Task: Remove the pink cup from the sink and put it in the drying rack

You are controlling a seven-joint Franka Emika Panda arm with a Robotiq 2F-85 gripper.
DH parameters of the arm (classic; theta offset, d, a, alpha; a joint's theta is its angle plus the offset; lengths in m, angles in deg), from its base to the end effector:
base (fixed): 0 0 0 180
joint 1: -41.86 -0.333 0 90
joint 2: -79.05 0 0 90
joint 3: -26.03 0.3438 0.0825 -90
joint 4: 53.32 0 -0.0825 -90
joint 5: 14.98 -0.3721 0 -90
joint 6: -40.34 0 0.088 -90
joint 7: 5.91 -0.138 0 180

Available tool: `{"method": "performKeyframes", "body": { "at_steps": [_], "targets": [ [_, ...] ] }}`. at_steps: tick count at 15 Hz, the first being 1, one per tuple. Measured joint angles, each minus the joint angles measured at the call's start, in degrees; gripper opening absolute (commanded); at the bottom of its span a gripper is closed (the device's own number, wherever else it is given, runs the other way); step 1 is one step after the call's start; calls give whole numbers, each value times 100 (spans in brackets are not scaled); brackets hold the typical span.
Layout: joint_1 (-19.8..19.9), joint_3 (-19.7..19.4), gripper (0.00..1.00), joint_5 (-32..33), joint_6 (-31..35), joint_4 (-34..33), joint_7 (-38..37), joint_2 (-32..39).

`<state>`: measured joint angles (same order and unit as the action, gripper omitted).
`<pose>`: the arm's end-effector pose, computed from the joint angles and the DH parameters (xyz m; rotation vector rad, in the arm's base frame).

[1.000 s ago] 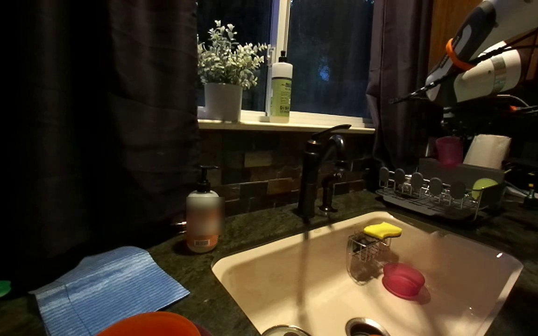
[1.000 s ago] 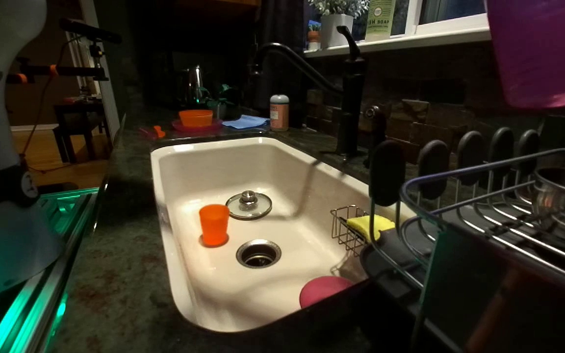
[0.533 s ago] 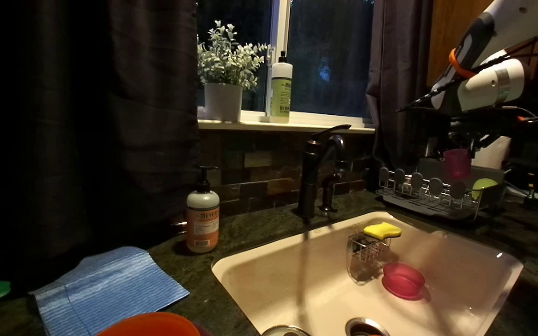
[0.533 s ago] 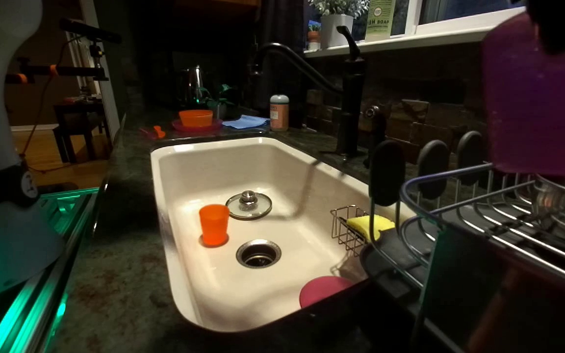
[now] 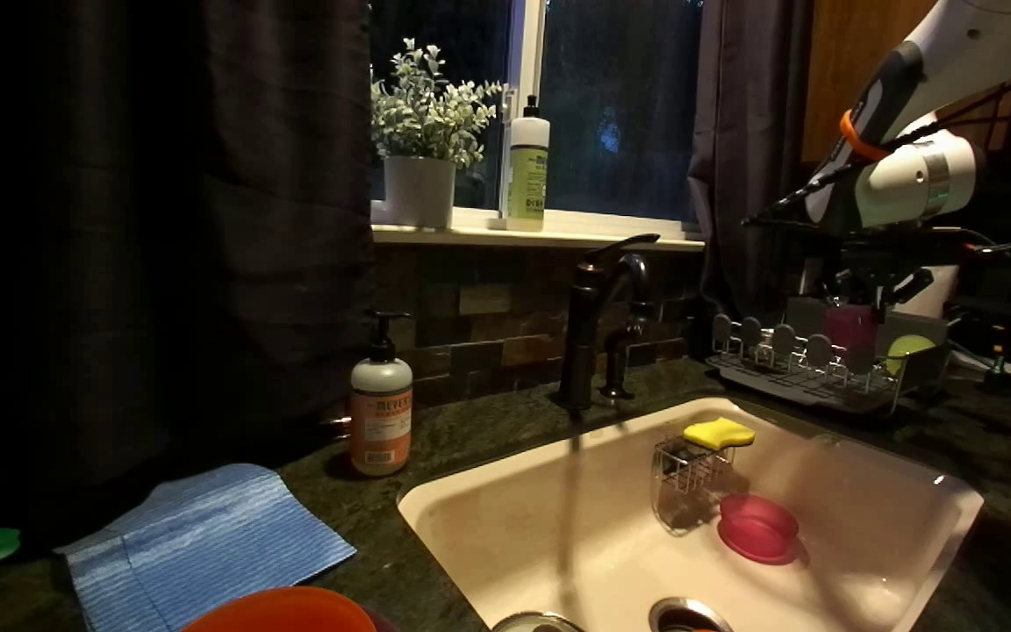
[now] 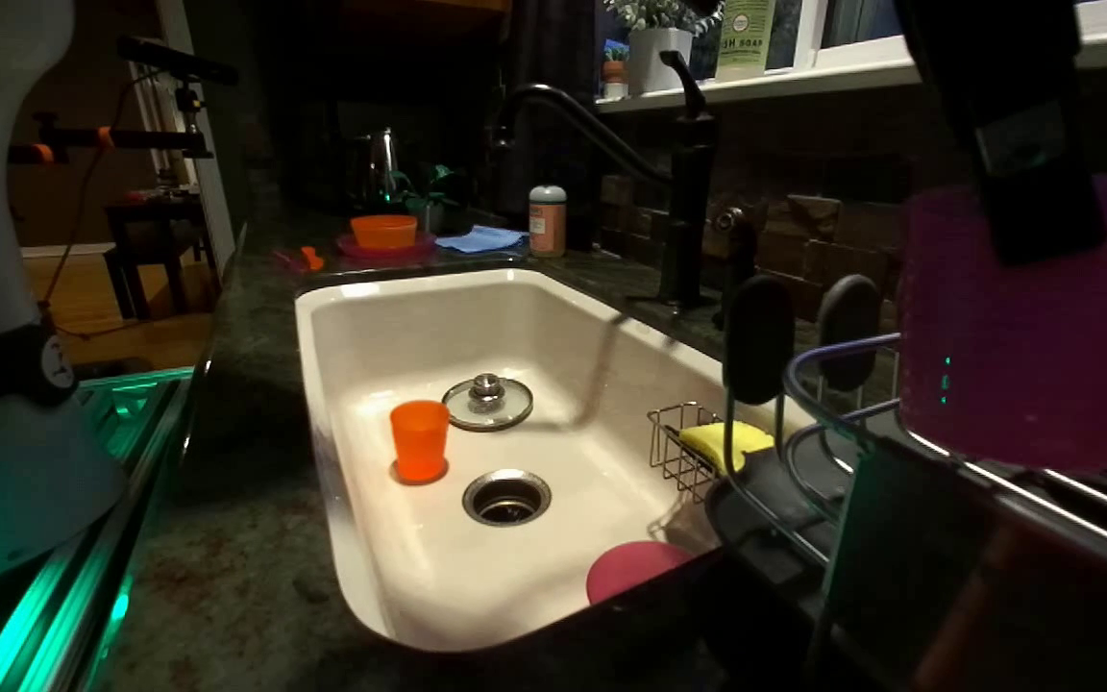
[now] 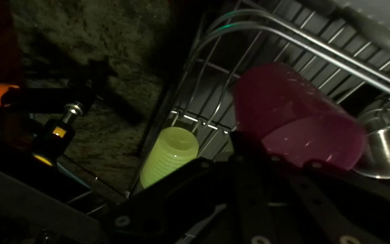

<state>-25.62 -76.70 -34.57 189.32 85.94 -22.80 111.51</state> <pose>0.4111 -0.2752 0.3879 2.3081 -1.4529 0.4212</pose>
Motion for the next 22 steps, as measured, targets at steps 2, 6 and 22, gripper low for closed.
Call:
{"method": "performKeyframes", "body": {
  "at_steps": [2,6,22],
  "targets": [
    [120,118,31,3,0,-23,0,-50],
    [379,380,60,12,1,-81,0,-118],
    [-807,-627,100,0,415,-235,517,-324]
  ]
}}
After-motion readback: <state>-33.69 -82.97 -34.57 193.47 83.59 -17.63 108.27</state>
